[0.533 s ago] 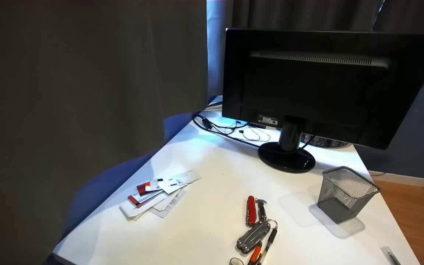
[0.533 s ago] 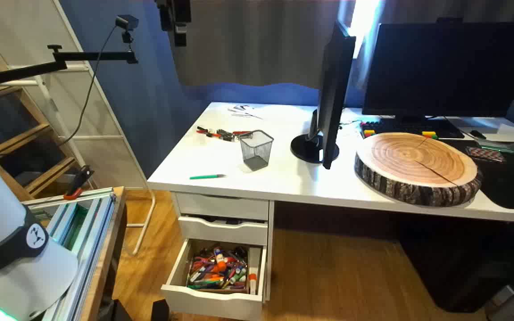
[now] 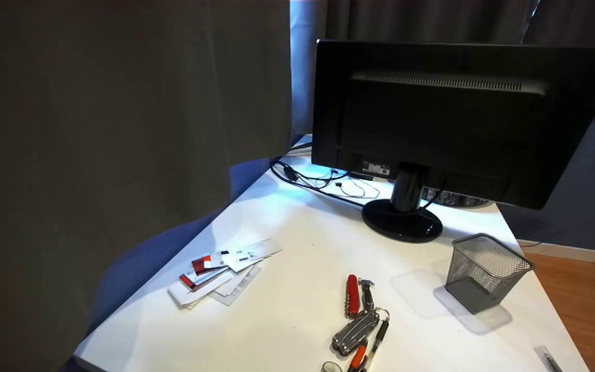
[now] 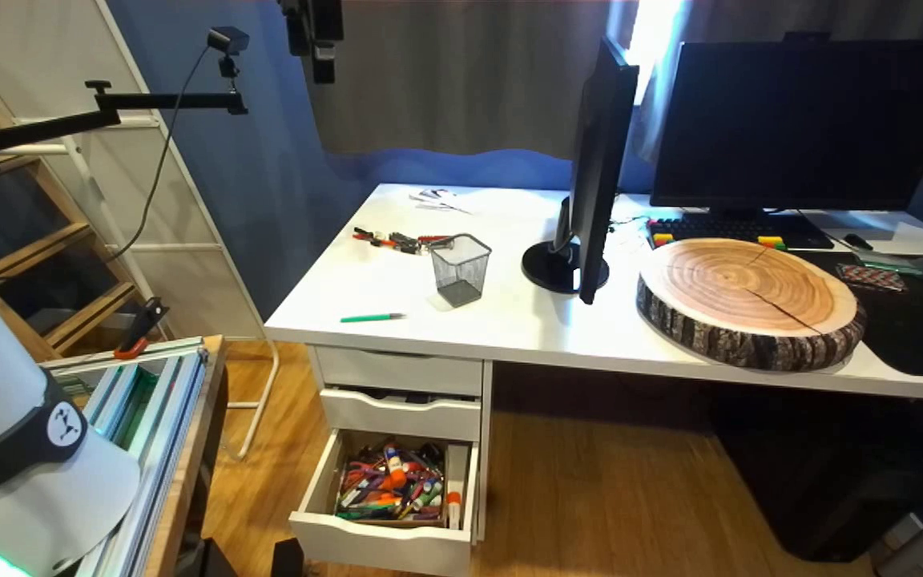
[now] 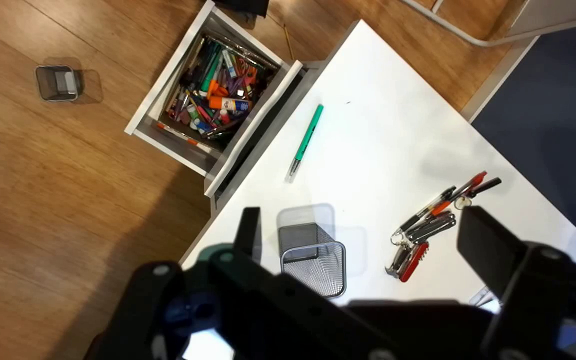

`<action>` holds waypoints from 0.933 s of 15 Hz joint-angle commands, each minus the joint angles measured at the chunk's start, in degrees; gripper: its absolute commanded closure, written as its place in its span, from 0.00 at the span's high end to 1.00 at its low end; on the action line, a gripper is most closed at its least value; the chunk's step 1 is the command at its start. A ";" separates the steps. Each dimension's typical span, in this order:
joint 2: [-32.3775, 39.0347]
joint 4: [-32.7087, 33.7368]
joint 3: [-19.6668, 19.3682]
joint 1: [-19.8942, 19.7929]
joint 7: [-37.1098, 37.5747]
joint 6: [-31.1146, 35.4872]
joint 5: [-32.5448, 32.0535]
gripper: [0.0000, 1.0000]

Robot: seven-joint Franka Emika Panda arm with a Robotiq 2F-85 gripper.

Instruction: Open the second top drawer and put the green pen in it, then close the drawer

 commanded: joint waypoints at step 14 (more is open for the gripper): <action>17.57 -21.84 5.45 15.20 -21.02 37.16 47.83 1.00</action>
